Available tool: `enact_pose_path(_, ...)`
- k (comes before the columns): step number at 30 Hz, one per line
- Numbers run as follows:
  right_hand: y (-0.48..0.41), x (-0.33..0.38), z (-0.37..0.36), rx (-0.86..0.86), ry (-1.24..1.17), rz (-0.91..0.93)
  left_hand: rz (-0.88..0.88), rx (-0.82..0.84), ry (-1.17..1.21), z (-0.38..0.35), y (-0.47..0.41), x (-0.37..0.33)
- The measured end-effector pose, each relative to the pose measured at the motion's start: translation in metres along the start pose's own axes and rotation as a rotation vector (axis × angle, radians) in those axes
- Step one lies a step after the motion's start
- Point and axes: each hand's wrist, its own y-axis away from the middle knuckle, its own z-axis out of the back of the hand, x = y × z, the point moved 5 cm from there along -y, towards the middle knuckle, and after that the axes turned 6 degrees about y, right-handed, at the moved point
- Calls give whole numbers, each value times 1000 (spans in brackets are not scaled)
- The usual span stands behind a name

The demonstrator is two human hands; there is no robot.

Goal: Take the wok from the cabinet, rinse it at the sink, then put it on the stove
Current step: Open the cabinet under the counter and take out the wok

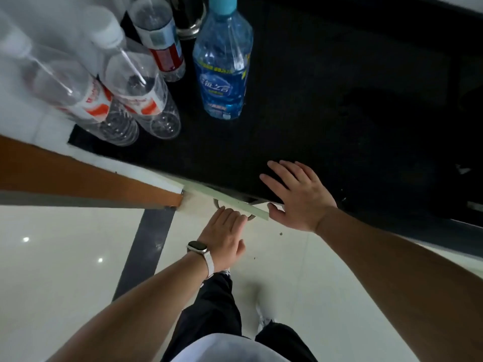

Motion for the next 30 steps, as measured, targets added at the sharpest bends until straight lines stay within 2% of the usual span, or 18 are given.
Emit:
enact_pose_path(9,8,2,5,-47,35,35,115,-112,-42,-9,19,-17)
enact_pose_path(12,6,0,7,-56,28,16,123,-101,-102,-7,18,-15)
enact_pose_path(18,8,3,3,-118,71,18,304,-185,-160,-16,28,-24)
enact_pose_path(22,8,4,4,-141,75,20,405,-338,-185,-18,35,-30)
enact_pose_path(26,9,3,3,-150,83,10,380,-536,-241,-15,41,-38)
enact_pose_path(30,9,3,2,-154,83,12,363,-442,-225,-10,44,-41)
